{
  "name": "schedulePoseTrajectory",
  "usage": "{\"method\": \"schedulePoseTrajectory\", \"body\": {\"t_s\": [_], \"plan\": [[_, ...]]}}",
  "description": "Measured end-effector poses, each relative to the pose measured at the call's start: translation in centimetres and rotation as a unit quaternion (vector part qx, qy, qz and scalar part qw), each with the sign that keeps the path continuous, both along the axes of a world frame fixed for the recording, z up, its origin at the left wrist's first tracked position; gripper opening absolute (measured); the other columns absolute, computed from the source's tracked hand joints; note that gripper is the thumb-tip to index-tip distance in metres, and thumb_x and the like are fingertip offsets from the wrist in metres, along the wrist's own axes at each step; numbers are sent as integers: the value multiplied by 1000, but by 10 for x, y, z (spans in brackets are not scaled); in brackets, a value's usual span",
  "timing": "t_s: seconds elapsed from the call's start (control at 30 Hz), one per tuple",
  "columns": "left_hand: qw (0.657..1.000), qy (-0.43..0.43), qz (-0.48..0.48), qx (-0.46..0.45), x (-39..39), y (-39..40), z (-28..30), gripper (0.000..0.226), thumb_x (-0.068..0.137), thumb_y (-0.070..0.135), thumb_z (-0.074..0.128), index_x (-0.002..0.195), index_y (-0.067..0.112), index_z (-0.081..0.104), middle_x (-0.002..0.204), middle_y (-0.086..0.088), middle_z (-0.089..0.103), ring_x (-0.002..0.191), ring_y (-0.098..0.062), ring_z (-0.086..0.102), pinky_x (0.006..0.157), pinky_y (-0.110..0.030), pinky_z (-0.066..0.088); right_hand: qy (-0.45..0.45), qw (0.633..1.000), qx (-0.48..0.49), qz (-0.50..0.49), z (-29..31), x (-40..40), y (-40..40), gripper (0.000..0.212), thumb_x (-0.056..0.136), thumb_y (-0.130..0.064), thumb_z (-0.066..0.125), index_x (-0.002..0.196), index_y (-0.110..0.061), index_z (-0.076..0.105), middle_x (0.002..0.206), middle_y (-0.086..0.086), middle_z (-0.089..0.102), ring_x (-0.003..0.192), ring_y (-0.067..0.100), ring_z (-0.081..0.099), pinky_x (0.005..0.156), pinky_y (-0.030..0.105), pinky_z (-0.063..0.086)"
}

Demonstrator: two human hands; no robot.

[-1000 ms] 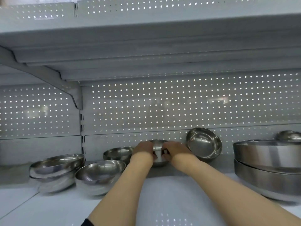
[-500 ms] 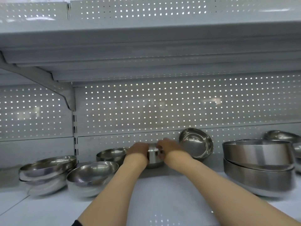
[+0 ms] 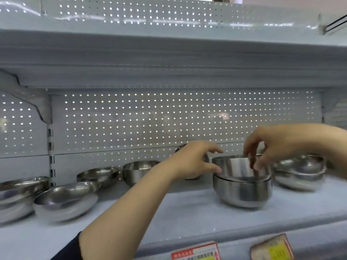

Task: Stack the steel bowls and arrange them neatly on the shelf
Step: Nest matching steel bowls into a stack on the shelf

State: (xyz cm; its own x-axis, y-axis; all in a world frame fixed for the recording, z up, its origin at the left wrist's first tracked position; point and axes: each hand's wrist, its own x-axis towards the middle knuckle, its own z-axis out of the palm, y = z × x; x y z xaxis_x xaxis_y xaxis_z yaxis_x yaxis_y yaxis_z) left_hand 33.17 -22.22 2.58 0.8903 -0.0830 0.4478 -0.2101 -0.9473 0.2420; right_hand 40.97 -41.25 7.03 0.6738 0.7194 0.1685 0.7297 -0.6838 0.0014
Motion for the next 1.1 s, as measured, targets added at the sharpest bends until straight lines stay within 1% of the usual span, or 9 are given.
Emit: {"method": "schedulePoseTrajectory", "body": {"t_s": [0.17,0.3,0.53,0.67,0.73,0.83,0.93,1.03,1.1], "plan": [[997,54,-26,57,17,-20,1,5,83,26,69,86,23,67,66,10,58,59,-3,51,59,-19,40,-9,999,-25,25,-20,19,-15,12,75,-30,75,75,-21,66,59,-16,62,53,-2,53,58,22,43],[996,41,-11,82,26,-23,-5,36,82,26,70,54,29,48,56,7,59,55,-5,53,60,-24,43,-37,998,4,48,-32,19,-20,19,78,-27,74,67,-20,60,54,-11,55,49,0,48,52,21,35],[998,38,-13,47,25,-23,-9,11,80,27,73,77,23,62,69,8,59,62,-8,55,63,-22,45,-43,996,22,76,-39,20,-24,19,80,-27,71,69,-21,58,60,-7,52,53,4,45,49,18,32],[999,11,32,-23,22,-7,-17,70,70,33,80,132,23,48,124,13,53,93,-4,52,86,-17,43,23,986,127,106,-44,29,-33,17,76,-24,77,82,-27,61,60,-19,60,51,-2,51,51,10,39],[993,40,73,-84,19,0,-23,68,69,31,81,127,20,48,127,9,52,102,-11,55,94,-28,46,59,971,206,102,-50,40,-39,35,70,-26,81,96,-33,59,81,-25,63,54,-6,54,52,10,40],[973,143,96,-157,20,4,-36,52,75,16,77,120,9,50,117,-11,60,74,-16,60,78,-31,54,71,976,199,57,-65,60,-48,64,61,-40,85,113,-42,46,112,-21,52,76,-5,56,68,14,41],[957,200,86,-194,26,-1,-44,42,78,5,73,117,3,55,98,-11,62,59,-10,59,62,-18,56,160,963,208,65,-80,69,-49,78,58,-40,87,116,-52,37,110,-21,53,93,3,64,88,27,50],[956,191,103,-198,34,-6,-48,16,75,-2,72,78,4,58,68,-5,58,53,-9,58,54,-13,52,221,937,252,98,-86,72,-45,79,55,-34,89,115,-52,42,114,-13,60,92,9,69,89,36,54],[958,173,134,-188,35,-12,-49,26,73,-3,71,64,8,50,60,-3,55,48,-7,57,49,-12,50,245,923,277,110,-89,72,-41,83,51,-29,90,118,-45,45,113,-6,65,92,13,70,88,39,55]]}}
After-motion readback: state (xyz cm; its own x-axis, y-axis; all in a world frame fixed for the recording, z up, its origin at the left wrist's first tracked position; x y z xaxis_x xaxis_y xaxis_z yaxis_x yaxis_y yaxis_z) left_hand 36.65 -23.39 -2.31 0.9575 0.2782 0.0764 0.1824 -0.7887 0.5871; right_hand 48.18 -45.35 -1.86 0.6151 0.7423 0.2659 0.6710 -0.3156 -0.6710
